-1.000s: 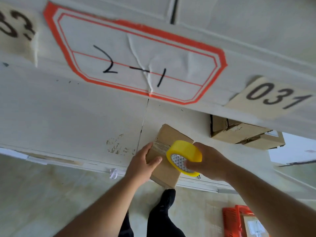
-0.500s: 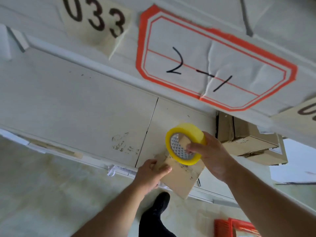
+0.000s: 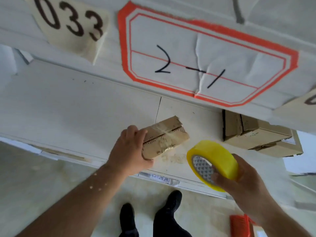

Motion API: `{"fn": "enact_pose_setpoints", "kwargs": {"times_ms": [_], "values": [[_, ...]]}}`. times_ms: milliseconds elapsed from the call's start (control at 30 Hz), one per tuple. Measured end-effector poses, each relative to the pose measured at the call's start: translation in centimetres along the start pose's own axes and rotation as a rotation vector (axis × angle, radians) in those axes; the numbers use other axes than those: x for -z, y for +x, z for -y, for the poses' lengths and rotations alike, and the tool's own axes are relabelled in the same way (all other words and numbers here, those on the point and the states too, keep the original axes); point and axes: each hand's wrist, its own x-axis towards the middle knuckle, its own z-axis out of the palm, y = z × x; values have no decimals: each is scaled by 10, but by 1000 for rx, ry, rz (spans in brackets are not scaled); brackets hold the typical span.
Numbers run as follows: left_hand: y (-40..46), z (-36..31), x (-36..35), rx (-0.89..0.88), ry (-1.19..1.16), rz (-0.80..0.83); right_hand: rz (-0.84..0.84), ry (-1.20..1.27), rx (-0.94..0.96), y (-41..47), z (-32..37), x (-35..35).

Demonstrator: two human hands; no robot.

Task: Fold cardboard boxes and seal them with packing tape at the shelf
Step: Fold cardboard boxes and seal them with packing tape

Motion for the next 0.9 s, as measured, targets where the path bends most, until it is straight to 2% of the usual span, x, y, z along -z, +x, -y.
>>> {"fn": "enact_pose_setpoints", "kwargs": {"times_ms": [100,133,233,367,433,533,600,733,800,833,867,900], "values": [[-4,6,-10,-110,156,-32,9,-158,-1,-14,-11,-2],[-4,7,-11,-127,187,-27,14,-128,-17,-18,-14,-3],[-2,8,-11,-159,249,-5,-30,168,-90,-23,-20,-9],[-4,4,-11,-186,332,35,-63,211,-105,-27,-24,-20],[-4,-3,-13,-240,311,39,-46,226,-105,-31,-22,-26],[1,-20,-24,-348,138,-28,-46,230,-112,-33,-22,-31],[6,-29,-29,-315,69,-56,-50,248,-107,-32,-22,-34],[16,-38,-28,-303,247,-96,-36,324,-114,-27,-17,-43],[19,-41,-23,-315,222,4,-21,353,-117,-24,-16,-46],[22,-43,-20,-258,130,99,-16,359,-115,-23,-17,-47],[25,-48,-14,-123,-42,180,-8,362,-114,-22,-17,-48],[31,-55,-8,93,-326,234,-6,372,-112,-21,-18,-49]]}}
